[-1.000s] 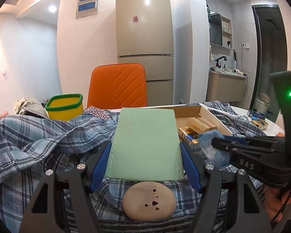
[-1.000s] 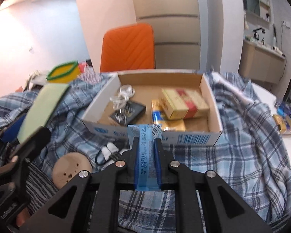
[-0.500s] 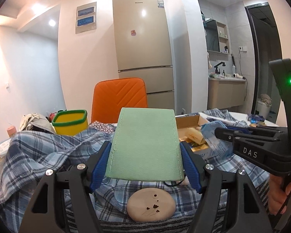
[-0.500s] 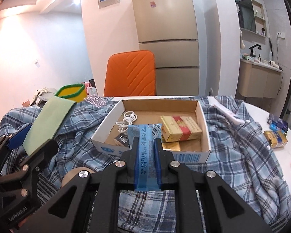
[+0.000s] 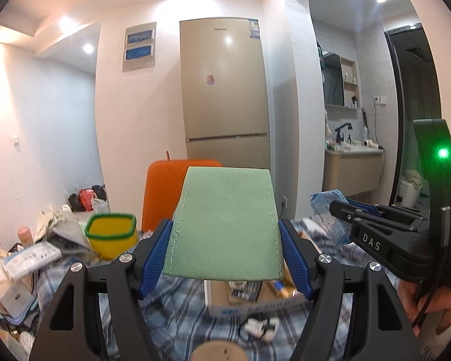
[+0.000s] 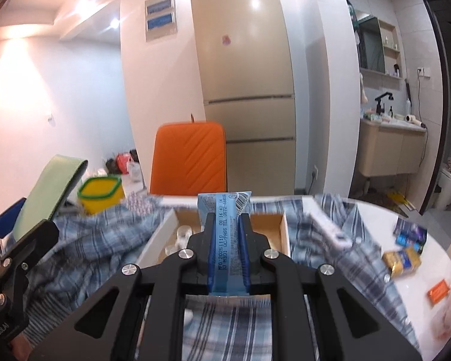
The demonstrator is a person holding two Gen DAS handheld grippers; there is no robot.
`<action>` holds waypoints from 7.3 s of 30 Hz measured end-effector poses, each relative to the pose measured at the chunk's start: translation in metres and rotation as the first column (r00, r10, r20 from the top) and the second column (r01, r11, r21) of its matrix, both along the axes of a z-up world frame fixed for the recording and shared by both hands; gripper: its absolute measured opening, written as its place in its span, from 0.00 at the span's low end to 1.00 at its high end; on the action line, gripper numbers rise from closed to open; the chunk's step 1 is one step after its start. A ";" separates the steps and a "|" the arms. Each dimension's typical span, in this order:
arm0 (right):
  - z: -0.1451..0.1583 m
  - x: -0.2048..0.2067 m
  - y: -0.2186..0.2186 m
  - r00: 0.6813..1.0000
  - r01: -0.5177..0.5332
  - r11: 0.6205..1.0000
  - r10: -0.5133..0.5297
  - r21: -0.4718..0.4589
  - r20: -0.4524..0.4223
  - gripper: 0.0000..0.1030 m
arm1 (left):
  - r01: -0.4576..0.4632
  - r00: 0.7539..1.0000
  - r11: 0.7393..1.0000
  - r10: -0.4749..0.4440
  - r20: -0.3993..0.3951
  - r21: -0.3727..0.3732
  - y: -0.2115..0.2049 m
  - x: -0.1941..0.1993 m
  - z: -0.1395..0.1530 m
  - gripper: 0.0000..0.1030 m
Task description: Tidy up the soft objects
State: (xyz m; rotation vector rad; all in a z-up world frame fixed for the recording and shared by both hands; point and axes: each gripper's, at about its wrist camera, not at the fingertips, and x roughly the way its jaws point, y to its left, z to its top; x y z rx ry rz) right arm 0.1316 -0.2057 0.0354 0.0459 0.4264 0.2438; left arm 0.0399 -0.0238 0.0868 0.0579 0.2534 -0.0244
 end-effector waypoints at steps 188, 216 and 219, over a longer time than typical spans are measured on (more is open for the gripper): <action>-0.062 -0.045 0.001 0.984 -0.054 0.998 0.059 -0.034 0.170 1.00 | 0.108 0.994 0.991 -0.107 0.019 -0.073 0.051 -0.026 -0.097 1.00; -0.123 0.003 0.063 0.913 -0.342 0.921 0.278 -0.188 -0.298 0.79 | -0.053 0.959 0.996 0.029 -0.280 -0.076 0.067 0.018 -0.128 0.79; -0.133 0.010 0.068 0.898 -0.351 0.915 0.268 -0.199 -0.349 0.79 | -0.060 0.954 0.995 0.033 -0.297 -0.081 0.068 0.020 -0.130 0.67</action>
